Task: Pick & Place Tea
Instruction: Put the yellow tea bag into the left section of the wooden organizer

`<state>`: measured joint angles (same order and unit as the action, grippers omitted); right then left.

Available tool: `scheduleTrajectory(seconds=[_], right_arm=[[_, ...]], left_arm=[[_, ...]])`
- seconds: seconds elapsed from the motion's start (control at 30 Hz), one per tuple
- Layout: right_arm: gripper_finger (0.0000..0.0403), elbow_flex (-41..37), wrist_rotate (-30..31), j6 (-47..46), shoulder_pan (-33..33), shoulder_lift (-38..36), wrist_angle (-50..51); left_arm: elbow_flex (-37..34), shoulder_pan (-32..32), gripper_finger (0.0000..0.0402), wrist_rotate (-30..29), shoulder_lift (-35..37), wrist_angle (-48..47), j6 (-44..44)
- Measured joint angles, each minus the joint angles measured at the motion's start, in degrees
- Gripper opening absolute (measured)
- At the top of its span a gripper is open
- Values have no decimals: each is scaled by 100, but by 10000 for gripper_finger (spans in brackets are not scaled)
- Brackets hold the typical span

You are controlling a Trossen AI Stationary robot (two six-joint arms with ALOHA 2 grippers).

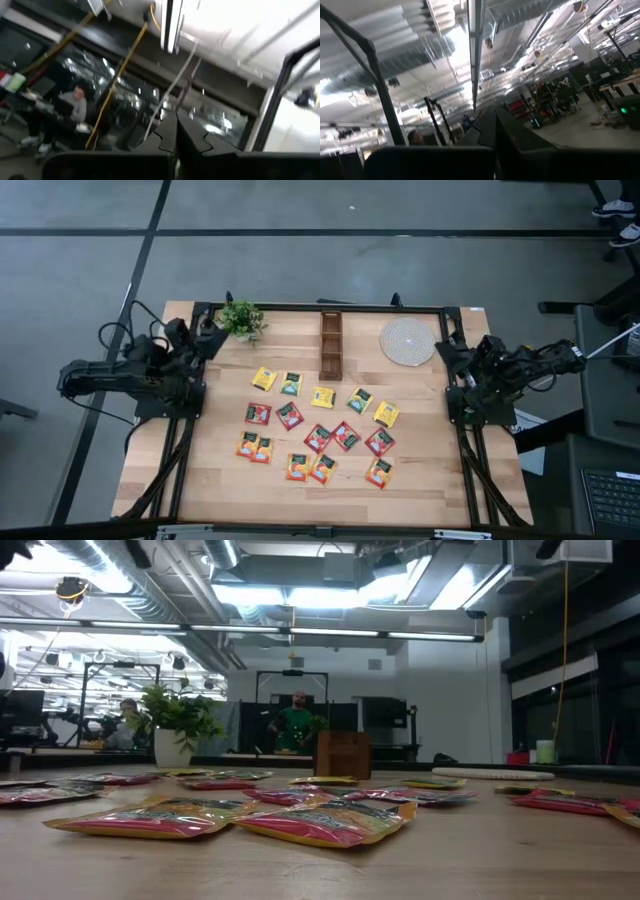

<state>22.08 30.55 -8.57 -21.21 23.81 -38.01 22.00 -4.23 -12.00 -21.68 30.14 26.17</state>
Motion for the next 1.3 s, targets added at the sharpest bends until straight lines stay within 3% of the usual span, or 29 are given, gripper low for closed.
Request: scheduleTrajectory(seconds=[0.33,0.63,0.9,1.3], right_arm=[[10,1098,-4,-160,0,985,1293],[11,1816,-62,-342,-2,1664,2406],[11,2057,-68,-994,-2,2295,3183],[11,2059,-68,-1891,24,2840,3329]], left_arm=[[881,0,3,718,-918,-694,-286],[1112,0,2,1180,-1220,-959,-491],[1112,0,3,1372,-1510,-1526,-443],[1112,0,4,1474,-1761,-1753,-442]])
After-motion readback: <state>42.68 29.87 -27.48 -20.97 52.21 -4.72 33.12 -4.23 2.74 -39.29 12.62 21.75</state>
